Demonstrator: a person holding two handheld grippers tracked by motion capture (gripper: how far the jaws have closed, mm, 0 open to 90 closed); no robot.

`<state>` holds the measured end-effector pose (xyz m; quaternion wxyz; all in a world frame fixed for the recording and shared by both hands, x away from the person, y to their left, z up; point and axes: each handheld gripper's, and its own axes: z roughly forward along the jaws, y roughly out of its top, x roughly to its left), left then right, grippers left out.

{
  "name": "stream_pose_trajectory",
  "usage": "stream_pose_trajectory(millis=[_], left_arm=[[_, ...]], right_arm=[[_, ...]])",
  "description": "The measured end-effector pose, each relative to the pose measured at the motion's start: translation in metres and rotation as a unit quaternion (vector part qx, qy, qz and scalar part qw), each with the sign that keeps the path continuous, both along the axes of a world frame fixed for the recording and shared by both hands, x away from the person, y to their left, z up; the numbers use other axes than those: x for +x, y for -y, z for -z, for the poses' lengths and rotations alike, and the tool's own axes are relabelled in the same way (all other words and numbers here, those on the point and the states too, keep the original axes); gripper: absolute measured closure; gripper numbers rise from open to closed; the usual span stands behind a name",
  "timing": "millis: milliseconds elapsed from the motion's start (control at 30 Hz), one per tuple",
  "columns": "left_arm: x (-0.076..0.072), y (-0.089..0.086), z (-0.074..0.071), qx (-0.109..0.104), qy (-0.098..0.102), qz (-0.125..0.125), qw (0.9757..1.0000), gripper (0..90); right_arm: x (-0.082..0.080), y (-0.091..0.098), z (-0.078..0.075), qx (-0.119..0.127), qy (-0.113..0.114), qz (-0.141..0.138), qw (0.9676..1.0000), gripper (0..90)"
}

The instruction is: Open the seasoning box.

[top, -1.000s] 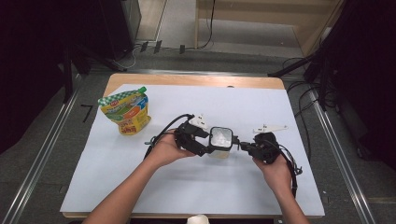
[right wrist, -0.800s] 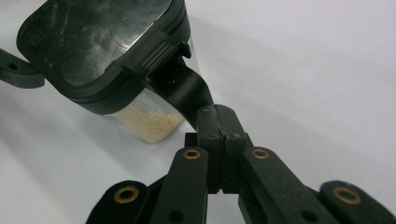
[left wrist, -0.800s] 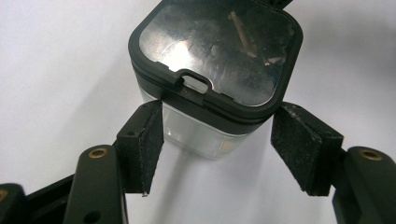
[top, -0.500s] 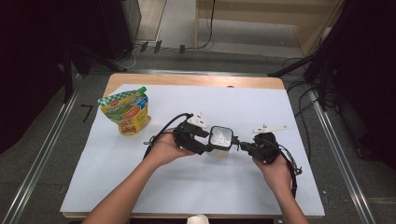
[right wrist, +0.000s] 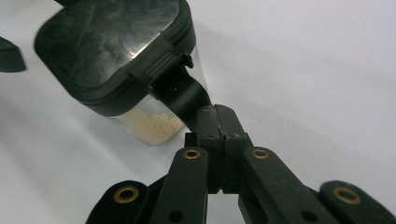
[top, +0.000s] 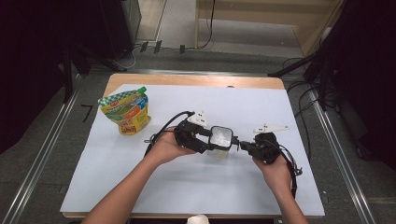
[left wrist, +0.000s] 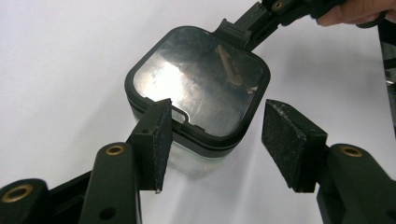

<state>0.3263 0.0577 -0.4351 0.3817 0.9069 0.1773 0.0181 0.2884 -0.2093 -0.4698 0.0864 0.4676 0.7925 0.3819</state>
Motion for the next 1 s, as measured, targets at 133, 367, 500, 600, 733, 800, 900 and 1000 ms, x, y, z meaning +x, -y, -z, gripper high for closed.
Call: stream_pose_trajectory(millis=[133, 367, 500, 600, 733, 800, 900, 1000], left_arm=[[0.011, -0.004, -0.001, -0.012, -0.008, 0.008, 0.9999, 34.4], [0.027, -0.002, 0.003, -0.011, -0.023, 0.055, 0.9982, 24.0], [0.034, -0.003, 0.014, -0.014, -0.029, 0.068, 0.9971, 22.2], [0.037, -0.001, 0.019, -0.026, -0.032, 0.076, 0.9962, 19.9], [0.037, 0.001, 0.021, -0.039, -0.02, 0.083, 0.9956, 18.2], [0.037, 0.001, 0.022, -0.033, -0.014, 0.089, 0.9953, 17.5], [0.037, 0.0, 0.022, -0.031, -0.012, 0.092, 0.9952, 17.6], [0.036, 0.001, 0.026, -0.015, -0.005, 0.097, 0.9951, 17.7]], right_arm=[[-0.004, 0.001, -0.003, 0.005, -0.001, -0.012, 0.9999, 90.0], [-0.008, 0.001, -0.005, 0.008, -0.002, -0.024, 0.9997, 90.0], [-0.011, 0.0, -0.004, 0.011, -0.009, -0.033, 0.9994, 90.0], [-0.013, -0.006, -0.002, 0.003, -0.012, -0.042, 0.999, 90.0], [-0.012, -0.013, 0.001, -0.006, -0.009, -0.048, 0.9988, 90.0], [-0.011, -0.015, 0.002, -0.007, -0.01, -0.048, 0.9988, 90.0], [-0.009, -0.016, 0.003, -0.007, -0.012, -0.047, 0.9988, 90.0], [-0.008, -0.016, 0.004, -0.007, -0.012, -0.045, 0.9989, 90.0]])
